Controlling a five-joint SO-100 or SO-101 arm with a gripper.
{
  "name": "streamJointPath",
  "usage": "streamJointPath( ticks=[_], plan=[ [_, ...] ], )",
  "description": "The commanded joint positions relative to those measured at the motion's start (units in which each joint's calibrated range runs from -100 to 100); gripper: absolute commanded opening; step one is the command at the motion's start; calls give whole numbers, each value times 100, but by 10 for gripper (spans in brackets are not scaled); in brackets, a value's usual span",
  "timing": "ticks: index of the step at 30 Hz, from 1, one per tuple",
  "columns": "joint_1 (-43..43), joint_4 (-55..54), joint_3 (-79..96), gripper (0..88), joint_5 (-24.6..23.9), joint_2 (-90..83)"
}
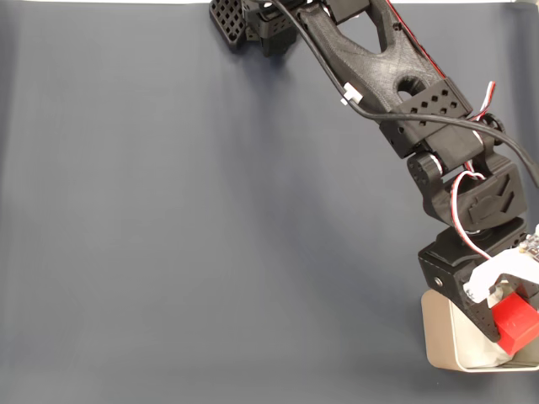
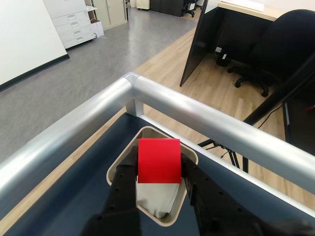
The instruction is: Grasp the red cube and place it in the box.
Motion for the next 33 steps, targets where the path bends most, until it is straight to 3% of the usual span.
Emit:
streamJointPath(
  ticks=[1,33],
  plan=[
    [-79,-121,-154,0,-49,-71],
    [42,-187,-81,0,-88,102]
  ],
)
